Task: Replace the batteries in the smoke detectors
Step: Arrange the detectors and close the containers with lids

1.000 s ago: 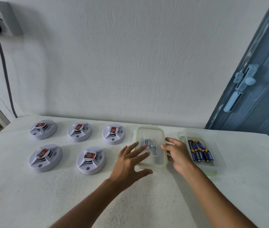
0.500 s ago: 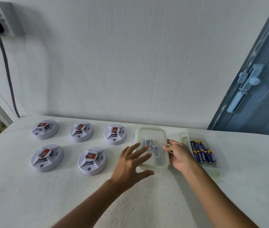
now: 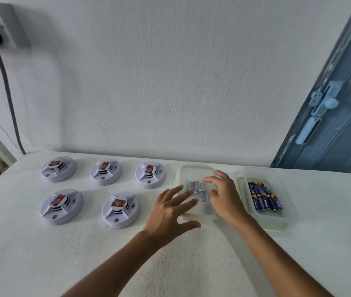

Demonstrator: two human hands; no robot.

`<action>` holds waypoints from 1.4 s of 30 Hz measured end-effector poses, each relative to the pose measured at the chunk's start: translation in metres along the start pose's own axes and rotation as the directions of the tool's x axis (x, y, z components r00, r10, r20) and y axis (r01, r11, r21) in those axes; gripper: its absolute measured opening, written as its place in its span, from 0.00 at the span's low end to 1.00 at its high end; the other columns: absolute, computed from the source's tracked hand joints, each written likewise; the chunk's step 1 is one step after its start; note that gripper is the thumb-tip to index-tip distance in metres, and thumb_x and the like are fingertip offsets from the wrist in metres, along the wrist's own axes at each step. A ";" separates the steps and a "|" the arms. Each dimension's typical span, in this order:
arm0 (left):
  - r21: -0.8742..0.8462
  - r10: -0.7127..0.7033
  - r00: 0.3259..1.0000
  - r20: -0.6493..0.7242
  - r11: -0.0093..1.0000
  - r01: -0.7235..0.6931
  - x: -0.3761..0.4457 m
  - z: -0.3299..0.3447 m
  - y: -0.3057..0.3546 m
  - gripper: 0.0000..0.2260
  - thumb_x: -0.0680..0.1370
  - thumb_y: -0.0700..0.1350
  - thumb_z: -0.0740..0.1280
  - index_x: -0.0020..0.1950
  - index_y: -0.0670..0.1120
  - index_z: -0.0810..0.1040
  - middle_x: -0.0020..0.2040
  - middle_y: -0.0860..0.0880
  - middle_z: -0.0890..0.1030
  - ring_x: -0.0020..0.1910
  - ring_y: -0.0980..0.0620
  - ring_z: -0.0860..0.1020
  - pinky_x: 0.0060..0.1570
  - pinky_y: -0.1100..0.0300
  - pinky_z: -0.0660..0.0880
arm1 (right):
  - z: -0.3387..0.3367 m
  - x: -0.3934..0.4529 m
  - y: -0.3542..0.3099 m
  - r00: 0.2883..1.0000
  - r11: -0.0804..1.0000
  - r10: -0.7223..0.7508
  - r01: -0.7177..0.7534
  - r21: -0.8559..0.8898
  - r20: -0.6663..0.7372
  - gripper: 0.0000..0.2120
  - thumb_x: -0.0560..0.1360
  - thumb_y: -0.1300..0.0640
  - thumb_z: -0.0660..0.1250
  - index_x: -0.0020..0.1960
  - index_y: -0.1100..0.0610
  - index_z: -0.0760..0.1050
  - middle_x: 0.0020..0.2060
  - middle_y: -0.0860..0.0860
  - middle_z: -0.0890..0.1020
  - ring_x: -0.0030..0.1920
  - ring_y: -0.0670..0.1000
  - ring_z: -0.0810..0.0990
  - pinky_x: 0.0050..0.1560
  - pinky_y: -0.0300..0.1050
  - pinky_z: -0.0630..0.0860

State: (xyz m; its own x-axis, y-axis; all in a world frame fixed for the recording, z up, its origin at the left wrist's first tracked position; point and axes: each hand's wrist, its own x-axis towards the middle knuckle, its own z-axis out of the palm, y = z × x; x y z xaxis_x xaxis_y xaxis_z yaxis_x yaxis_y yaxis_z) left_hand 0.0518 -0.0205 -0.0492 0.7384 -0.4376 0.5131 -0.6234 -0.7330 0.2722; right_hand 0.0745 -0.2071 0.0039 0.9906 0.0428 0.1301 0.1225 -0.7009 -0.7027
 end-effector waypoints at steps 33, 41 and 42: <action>0.220 -0.108 0.922 0.372 0.975 0.025 0.030 -0.048 -0.001 0.28 0.75 0.47 0.71 0.73 0.57 0.67 0.75 0.48 0.65 0.73 0.44 0.60 0.69 0.42 0.60 | -0.018 -0.014 0.001 0.960 0.818 -0.272 0.270 -0.508 0.073 0.13 0.76 0.57 0.62 0.55 0.60 0.82 0.46 0.54 0.80 0.49 0.54 0.77 0.49 0.47 0.73; 0.217 0.016 0.988 0.155 0.975 -0.050 0.045 -0.042 -0.012 0.26 0.66 0.30 0.73 0.60 0.52 0.82 0.55 0.44 0.82 0.51 0.43 0.78 0.44 0.46 0.77 | -0.031 -0.013 -0.010 0.992 0.957 -0.076 0.102 -0.273 0.102 0.22 0.78 0.55 0.64 0.71 0.56 0.67 0.68 0.53 0.68 0.63 0.54 0.74 0.58 0.46 0.75; 0.196 -0.027 0.987 0.159 0.981 -0.004 0.047 -0.042 -0.009 0.23 0.70 0.34 0.70 0.62 0.52 0.80 0.57 0.44 0.81 0.54 0.42 0.78 0.48 0.45 0.77 | -0.032 -0.015 -0.011 0.994 0.960 -0.071 0.092 -0.263 0.089 0.23 0.78 0.54 0.64 0.71 0.56 0.67 0.66 0.54 0.70 0.61 0.54 0.75 0.57 0.45 0.75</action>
State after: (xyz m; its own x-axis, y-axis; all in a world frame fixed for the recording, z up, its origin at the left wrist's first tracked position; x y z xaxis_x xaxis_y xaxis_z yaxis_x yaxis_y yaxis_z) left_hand 0.0811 -0.0129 0.0072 0.7866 -0.4946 0.3698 -0.5643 -0.8188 0.1052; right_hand 0.0563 -0.2229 0.0316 0.9809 0.1553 0.1171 0.1928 -0.8564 -0.4789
